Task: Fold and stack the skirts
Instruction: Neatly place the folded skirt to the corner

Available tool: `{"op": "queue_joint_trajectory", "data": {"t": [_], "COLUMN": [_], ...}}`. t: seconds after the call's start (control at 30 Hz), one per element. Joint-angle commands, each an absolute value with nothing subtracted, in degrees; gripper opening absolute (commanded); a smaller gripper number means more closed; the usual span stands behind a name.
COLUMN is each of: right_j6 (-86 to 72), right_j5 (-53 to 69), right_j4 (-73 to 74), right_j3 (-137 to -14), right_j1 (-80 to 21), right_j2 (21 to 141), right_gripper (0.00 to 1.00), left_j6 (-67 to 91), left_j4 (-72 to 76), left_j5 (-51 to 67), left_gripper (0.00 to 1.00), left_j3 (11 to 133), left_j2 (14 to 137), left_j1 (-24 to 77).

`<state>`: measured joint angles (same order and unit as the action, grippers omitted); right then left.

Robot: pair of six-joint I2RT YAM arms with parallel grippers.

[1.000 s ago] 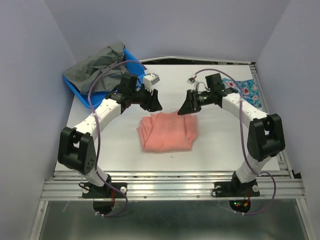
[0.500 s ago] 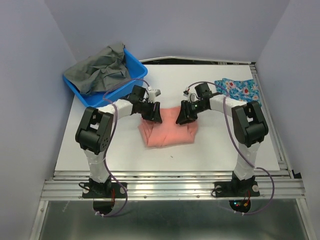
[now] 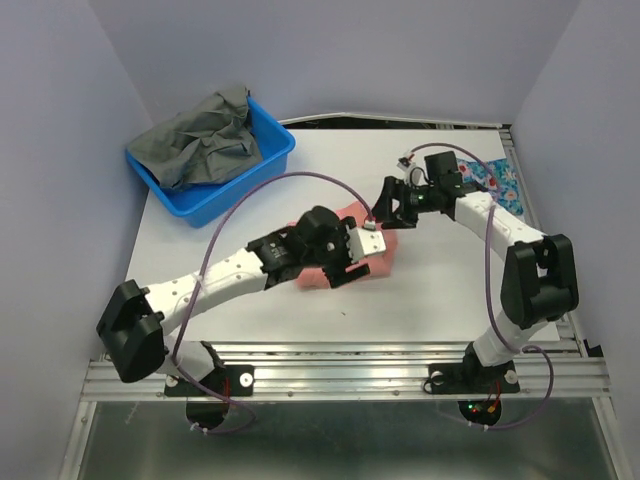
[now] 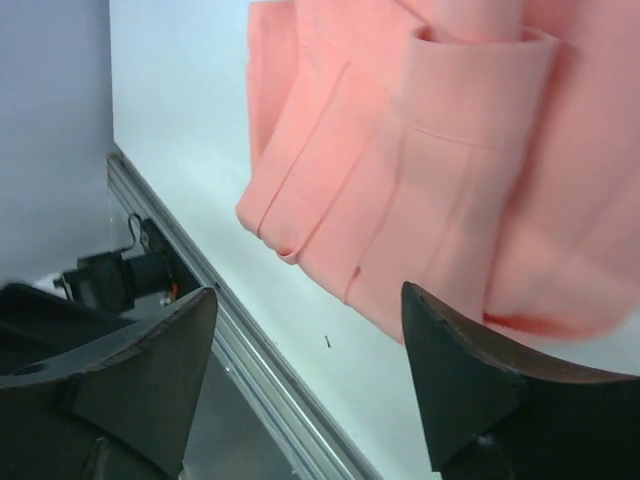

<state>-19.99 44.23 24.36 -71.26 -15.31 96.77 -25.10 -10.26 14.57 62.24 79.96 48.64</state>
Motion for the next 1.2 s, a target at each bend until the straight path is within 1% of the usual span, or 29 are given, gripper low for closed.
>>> {"op": "queue_joint_trajectory", "data": {"t": [0.0,0.07,0.2,0.23,0.27,0.37,0.5,0.53,0.57,0.67,0.7,0.77,0.83,0.93,1.0,1.07,1.1,1.13,1.17], "right_j6": [-24.3,-25.4,-27.2,-28.9,-30.5,-31.9,-31.9,-31.0,-30.4,-26.8,-26.4,-26.5,-27.3,-30.1,-31.8,-35.0,-35.9,-37.6,-38.0], "right_j5": [41.9,41.9,39.9,39.8,39.6,38.1,37.0,36.9,37.5,38.8,39.6,40.3,42.1,44.5,45.0,46.6,46.6,46.8,47.0], "right_j4": [23.6,23.6,23.2,22.5,22.0,21.2,20.8,20.8,21.0,20.8,20.8,18.9,16.6,9.4,6.2,0.7,-2.2,-5.6,-7.1], "right_j3": [-65.4,-64.2,-61.1,-59.8,-58.9,-56.6,-54.5,-54.0,-52.9,-51.5,-51.2,-50.1,-49.2,-47.1,-46.4,-45.4,-45.3,-45.1,-45.0], "right_j1": [-7.6,-5.9,-5.3,-5.3,-5.3,-5.3,-5.3,-5.3,-5.3,-5.3,-5.3,-5.3,-5.3,-6.0,-6.6,-7.4,-8.3,-9.0,-9.6], "right_j2": [95.7,95.7,94.8,94.7,94.6,94.7,94.7,94.8,94.9,95.8,96.1,97.0,97.5,98.4,98.6,98.7,98.7,98.8,99.0], "right_gripper": [0.84,0.84,0.92,0.94,1.00,1.00,1.00,1.00,1.00,1.00,1.00,1.00,1.00,1.00,1.00,1.00,1.00,1.00,1.00], "left_j6": [-34.3,-34.8,-35.9,-36.2,-36.9,-38.1,-40.2,-40.1,-39.6,-36.8,-36.5,-35.0,-34.6,-35.4,-35.8,-36.7,-37.0,-37.2,-37.3], "left_j4": [-8.5,-7.2,-2.0,-1.2,-0.5,1.9,4.6,4.5,3.2,0.9,-1.8,-3.2,-6.1,-9.0,-9.8,-11.8,-11.8,-12.8,-13.2], "left_j5": [1.0,-2.0,-7.9,-9.3,-9.7,-10.6,-12.9,-13.1,-10.8,-4.9,-3.4,2.3,5.2,13.9,15.7,17.8,18.5,20.1,20.6], "left_gripper": [0.99,0.99,0.98,0.99,0.98,0.96,0.86,0.79,0.69,0.60,0.53,0.46,0.40,0.36,0.34,0.30,0.30,0.26,0.24], "left_j3": [55.7,55.4,55.6,55.9,56.2,56.6,55.8,55.9,56.7,59.1,59.9,61.9,63.3,66.2,66.7,67.4,67.6,68.2,68.5], "left_j2": [80.8,82.0,88.2,89.3,90.3,94.2,99.7,100.5,101.2,101.4,101.2,100.9,101.1,100.6,100.2,99.9,99.9,99.9,99.9], "left_j1": [56.3,58.3,62.0,62.6,62.8,63.5,63.5,63.3,62.0,59.4,57.8,55.6,53.1,50.1,49.3,48.9,48.7,48.5,48.2]}}
